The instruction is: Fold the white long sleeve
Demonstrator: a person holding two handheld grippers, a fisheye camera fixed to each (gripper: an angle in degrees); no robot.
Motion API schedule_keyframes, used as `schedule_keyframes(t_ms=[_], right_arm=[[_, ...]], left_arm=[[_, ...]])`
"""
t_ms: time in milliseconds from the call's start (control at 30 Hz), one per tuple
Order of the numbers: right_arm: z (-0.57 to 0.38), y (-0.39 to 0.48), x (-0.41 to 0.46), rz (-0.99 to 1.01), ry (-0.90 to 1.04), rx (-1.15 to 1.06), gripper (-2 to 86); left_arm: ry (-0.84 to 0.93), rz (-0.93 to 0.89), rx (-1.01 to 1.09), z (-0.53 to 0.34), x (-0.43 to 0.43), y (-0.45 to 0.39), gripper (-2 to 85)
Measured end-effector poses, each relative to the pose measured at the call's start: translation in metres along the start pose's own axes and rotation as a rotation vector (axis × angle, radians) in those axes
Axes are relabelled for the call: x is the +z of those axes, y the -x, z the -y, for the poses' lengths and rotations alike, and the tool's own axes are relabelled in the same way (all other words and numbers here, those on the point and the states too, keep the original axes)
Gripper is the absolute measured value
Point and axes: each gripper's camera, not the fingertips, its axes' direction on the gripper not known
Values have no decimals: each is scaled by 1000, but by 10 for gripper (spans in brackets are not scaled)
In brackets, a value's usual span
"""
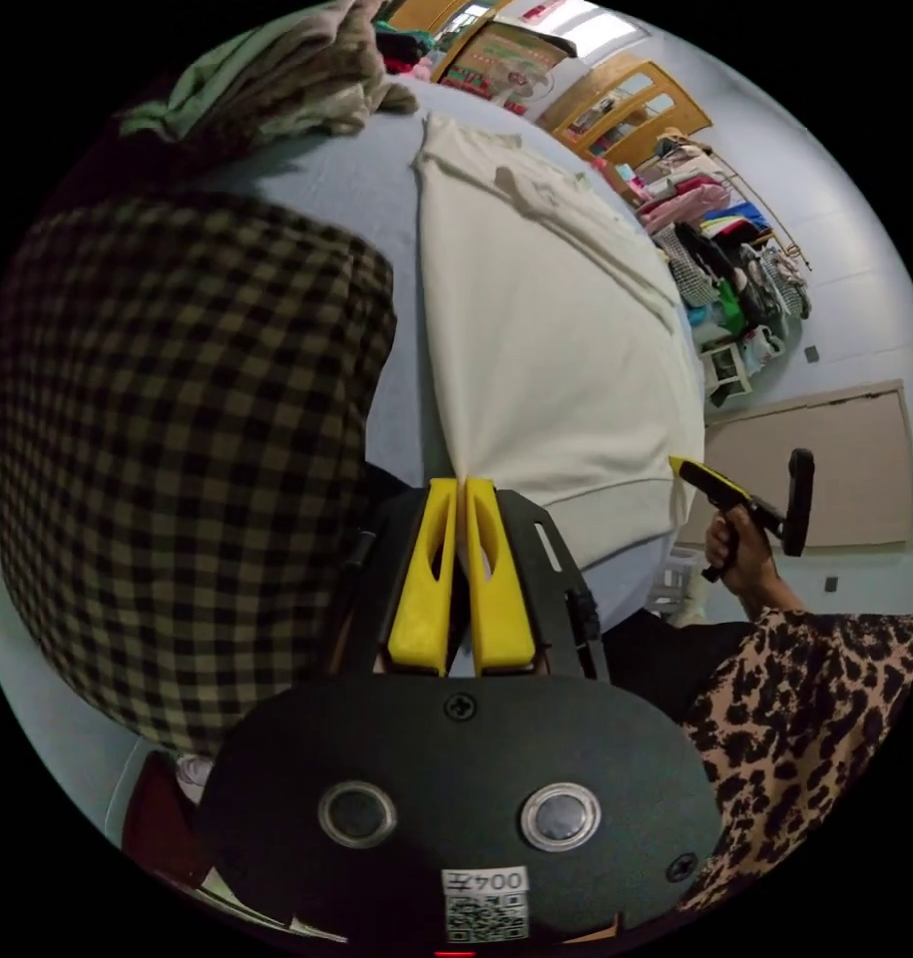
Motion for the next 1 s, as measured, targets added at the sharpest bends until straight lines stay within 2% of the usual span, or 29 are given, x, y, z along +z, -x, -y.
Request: schedule_keyframes(t_ms=[167,267,333,567,767,867,1000], right_arm=[[0,-7,-9,38,31,-8,-5],[8,-27,-32,90,-43,-3,2],[23,-60,-53,98,-111,40,11],[85,-162,-78,147,-167,198,56],[120,-199,-60,117,-83,224,64],[124,-195,-53,154,-43,187,49],[125,-180,-49,100,2,106,13]], left_arm=[[25,-8,51,-1,1,-6,24],[25,-49,25,-5,2,-4,26],[37,-53,31,-6,2,-6,27],[72,-16,33,-8,6,-21,24],[81,11,7,-13,9,-32,19],[85,-1,-20,-16,10,-34,17],[91,13,-34,-20,12,-43,17]])
